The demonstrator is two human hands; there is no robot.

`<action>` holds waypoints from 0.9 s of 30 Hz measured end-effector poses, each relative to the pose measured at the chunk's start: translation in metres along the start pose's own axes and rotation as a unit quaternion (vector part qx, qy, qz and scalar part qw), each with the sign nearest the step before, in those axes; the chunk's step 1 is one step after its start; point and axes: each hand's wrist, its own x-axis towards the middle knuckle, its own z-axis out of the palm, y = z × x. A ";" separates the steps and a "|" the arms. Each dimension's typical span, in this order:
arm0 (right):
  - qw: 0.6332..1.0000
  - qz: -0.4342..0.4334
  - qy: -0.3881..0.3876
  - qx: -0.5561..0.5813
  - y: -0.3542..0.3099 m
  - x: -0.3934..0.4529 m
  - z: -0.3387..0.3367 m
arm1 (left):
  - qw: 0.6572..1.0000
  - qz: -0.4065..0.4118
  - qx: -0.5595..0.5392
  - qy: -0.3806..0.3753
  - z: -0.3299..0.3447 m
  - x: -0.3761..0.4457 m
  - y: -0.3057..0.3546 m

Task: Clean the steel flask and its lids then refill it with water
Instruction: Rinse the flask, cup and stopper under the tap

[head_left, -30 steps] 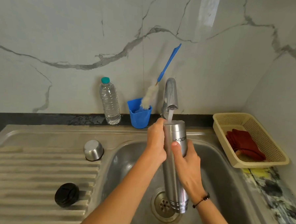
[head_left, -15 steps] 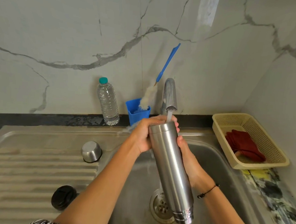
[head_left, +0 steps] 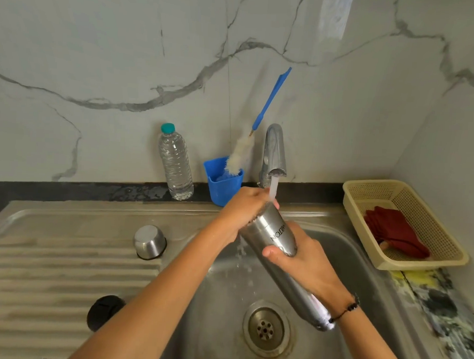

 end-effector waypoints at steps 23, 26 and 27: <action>0.971 0.038 0.144 0.186 0.013 0.004 0.030 | 0.945 0.239 0.225 0.013 0.004 -0.024 -0.003; 0.978 0.036 0.148 0.143 0.013 0.005 0.031 | 0.938 0.181 0.294 0.005 0.007 -0.025 0.008; 0.980 0.032 0.153 0.127 0.013 0.005 0.030 | 0.941 0.169 0.294 0.004 0.009 -0.026 0.009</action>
